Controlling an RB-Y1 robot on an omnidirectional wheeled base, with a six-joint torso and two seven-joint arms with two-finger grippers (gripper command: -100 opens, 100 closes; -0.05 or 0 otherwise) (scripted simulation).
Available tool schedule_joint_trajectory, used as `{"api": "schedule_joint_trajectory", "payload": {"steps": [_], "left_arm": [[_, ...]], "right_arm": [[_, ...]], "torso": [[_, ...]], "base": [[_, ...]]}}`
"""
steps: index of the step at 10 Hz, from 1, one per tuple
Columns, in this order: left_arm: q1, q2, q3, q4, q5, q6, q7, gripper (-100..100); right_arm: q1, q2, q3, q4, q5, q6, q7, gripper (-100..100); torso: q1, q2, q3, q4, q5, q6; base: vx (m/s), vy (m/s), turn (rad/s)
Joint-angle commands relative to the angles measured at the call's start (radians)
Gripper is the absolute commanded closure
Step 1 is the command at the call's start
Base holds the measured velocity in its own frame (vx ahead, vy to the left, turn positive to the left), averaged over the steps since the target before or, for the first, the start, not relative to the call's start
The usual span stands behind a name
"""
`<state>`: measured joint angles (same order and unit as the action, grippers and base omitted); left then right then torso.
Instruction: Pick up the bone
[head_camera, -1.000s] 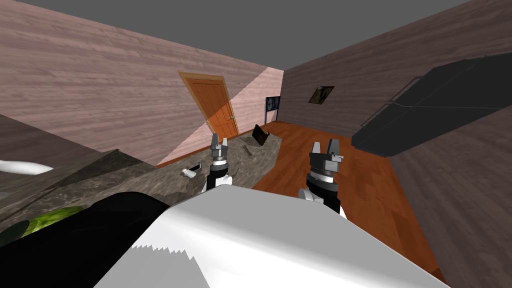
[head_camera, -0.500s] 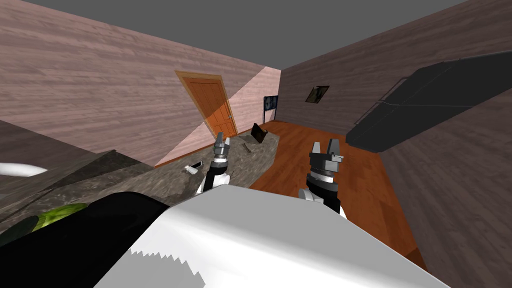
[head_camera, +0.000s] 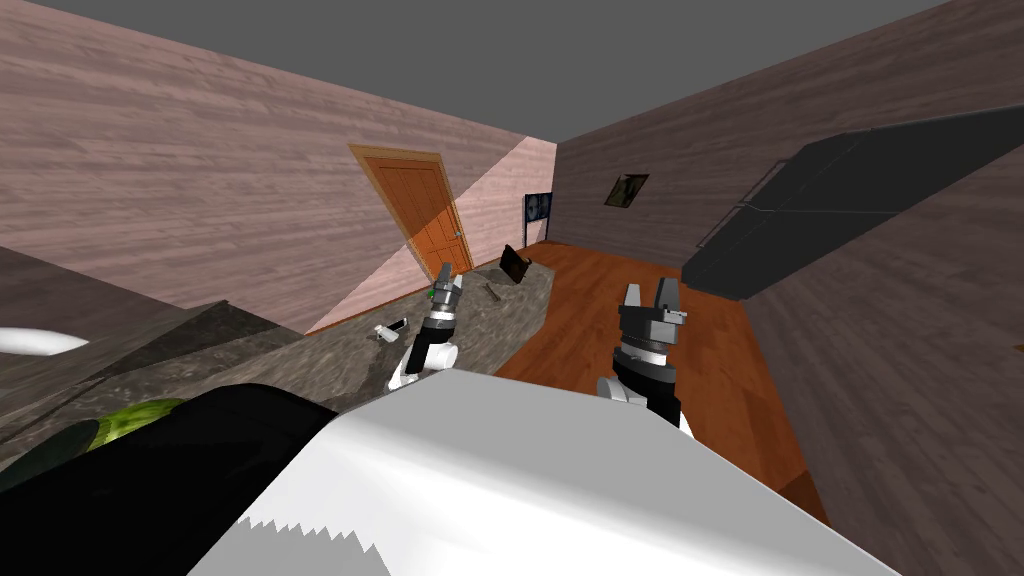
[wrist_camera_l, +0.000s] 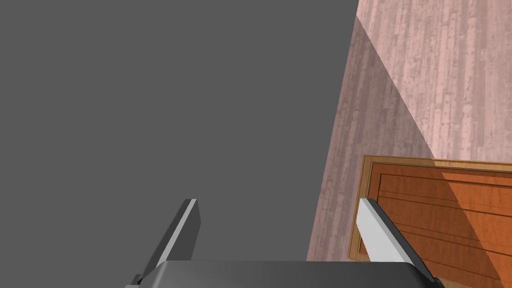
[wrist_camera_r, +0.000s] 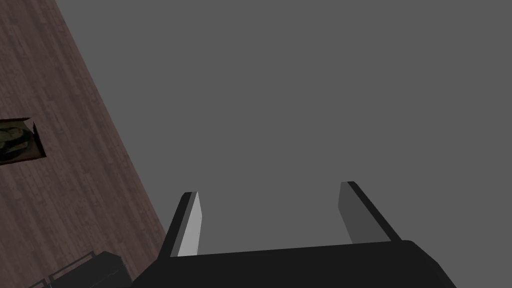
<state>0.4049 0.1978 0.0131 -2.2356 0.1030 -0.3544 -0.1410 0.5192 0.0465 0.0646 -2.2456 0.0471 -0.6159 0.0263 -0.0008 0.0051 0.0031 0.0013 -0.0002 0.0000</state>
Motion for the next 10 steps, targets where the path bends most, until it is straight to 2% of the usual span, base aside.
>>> {"api": "schedule_joint_trajectory", "payload": {"steps": [1, 2, 3, 4, 5, 6, 7, 8, 9, 10], "left_arm": [[-0.033, 0.019, 0.009, 0.011, 0.011, 0.05, -0.003, -100], [-0.033, 0.019, 0.009, 0.011, 0.011, 0.062, -0.003, -100], [-0.058, 0.035, 0.018, 0.021, 0.022, 0.1, -0.005, -100], [-0.058, 0.035, 0.018, 0.021, 0.022, 0.115, -0.005, -100], [-0.085, 0.049, 0.028, 0.032, 0.034, 0.151, -0.008, -100], [-0.085, 0.049, 0.028, 0.032, 0.034, 0.172, -0.008, -100], [-0.113, 0.061, 0.037, 0.045, 0.046, 0.2, -0.011, -100], [-0.113, 0.061, 0.037, 0.045, 0.046, 0.23, -0.011, -100], [-0.142, 0.072, 0.047, 0.058, 0.058, 0.258, -0.015, -100], [-0.142, 0.072, 0.047, 0.058, 0.058, 0.287, -0.015, -100]], "right_arm": [[0.0, 0.0, 0.0, 0.0, 0.0, 0.0, 0.0, 0], [0.0, 0.0, 0.0, 0.0, 0.0, 0.0, 0.0, 0], [0.0, 0.0, 0.0, 0.0, 0.0, 0.0, 0.0, 0], [0.0, 0.0, 0.0, 0.0, 0.0, 0.0, 0.0, 0], [0.0, 0.0, 0.0, 0.0, 0.0, 0.0, 0.0, 0], [0.0, 0.0, 0.0, 0.0, 0.0, 0.0, 0.0, 0], [0.0, 0.0, 0.0, 0.0, 0.0, 0.0, 0.0, 0], [0.0, 0.0, 0.0, 0.0, 0.0, 0.0, 0.0, 0], [0.0, 0.0, 0.0, 0.0, 0.0, 0.0, 0.0, 0], [0.0, 0.0, 0.0, 0.0, 0.0, 0.0, 0.0, 0]], "torso": [[0.0, 0.0, 0.0, 0.0, 0.0, 0.0], [0.0, 0.001, 0.0, 0.0, 0.0, 0.0], [0.001, 0.0, 0.0, 0.0, 0.0, 0.0], [0.0, 0.001, 0.0, 0.0, 0.0, 0.0], [0.0, 0.0, 0.0, 0.0, 0.0, 0.0], [-0.001, 0.001, 0.0, 0.0, 0.0, 0.0], [0.0, 0.0, 0.0, 0.0, 0.0, 0.0], [0.0, 0.0, 0.0, 0.0, 0.0, 0.0], [0.001, 0.0, 0.0, 0.0, 0.0, 0.0], [0.0, 0.0, 0.0, 0.0, 0.0, 0.0]], "base": [[-0.098, -0.012, -0.061], [-0.076, -0.003, -0.048], [-0.089, -0.014, -0.08], [-0.077, -0.025, -0.037], [-0.092, -0.039, -0.076], [-0.079, -0.021, -0.036], [-0.087, -0.011, -0.084], [-0.068, -0.013, -0.04], [-0.079, -0.026, -0.073], [-0.067, -0.021, -0.045]]}}
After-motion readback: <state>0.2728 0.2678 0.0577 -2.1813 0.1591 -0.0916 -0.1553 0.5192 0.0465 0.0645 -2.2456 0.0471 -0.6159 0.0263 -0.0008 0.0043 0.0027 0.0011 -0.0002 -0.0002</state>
